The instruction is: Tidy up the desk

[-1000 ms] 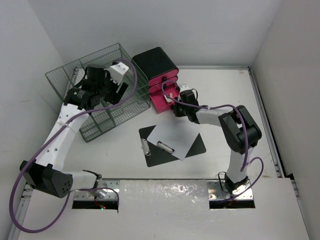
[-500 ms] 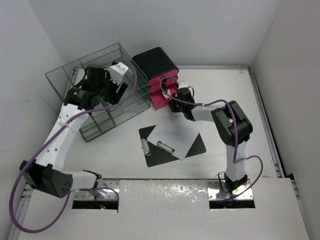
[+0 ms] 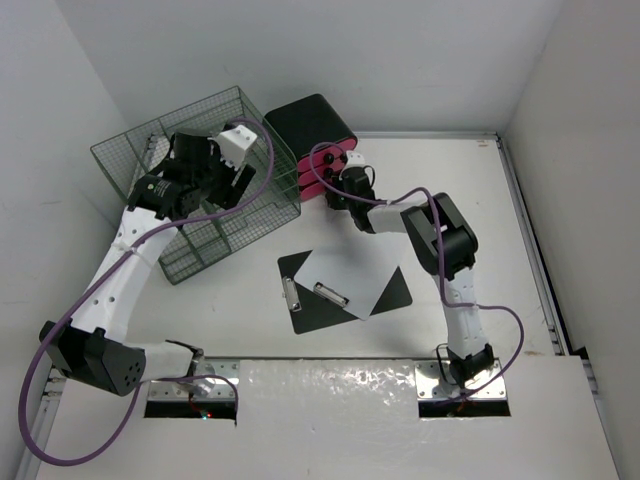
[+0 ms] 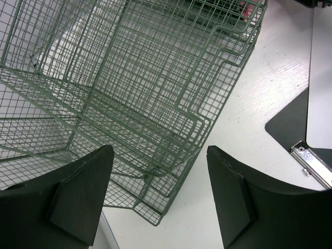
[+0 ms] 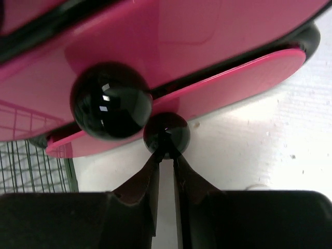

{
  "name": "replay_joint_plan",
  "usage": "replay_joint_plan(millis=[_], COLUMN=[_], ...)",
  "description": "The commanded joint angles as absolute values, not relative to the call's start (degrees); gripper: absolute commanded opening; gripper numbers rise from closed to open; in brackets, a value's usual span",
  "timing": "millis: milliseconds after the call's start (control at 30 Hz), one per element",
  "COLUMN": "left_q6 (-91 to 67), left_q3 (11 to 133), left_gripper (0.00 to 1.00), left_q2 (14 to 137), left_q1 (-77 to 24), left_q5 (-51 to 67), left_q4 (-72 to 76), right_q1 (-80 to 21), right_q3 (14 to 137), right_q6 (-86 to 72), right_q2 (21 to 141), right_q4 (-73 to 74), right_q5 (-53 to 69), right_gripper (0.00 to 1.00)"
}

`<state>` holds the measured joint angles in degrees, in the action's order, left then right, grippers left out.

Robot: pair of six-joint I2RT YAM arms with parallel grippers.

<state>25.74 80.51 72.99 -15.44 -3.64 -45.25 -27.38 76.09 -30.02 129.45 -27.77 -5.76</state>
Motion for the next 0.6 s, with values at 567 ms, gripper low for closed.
replay_joint_plan(millis=[567], left_q6=[26.5], left_q3=[80.6], left_gripper=[0.71], left_q2=[73.3], left_q1=[-15.6], left_q5=[-2.9], left_q4=[-44.8], right_q1=[-27.2], right_q3=[63.4], right_q6=[-26.9], right_q2=[120.4], right_q4=[-45.4], right_q5=[-8.1], right_gripper=[0.22])
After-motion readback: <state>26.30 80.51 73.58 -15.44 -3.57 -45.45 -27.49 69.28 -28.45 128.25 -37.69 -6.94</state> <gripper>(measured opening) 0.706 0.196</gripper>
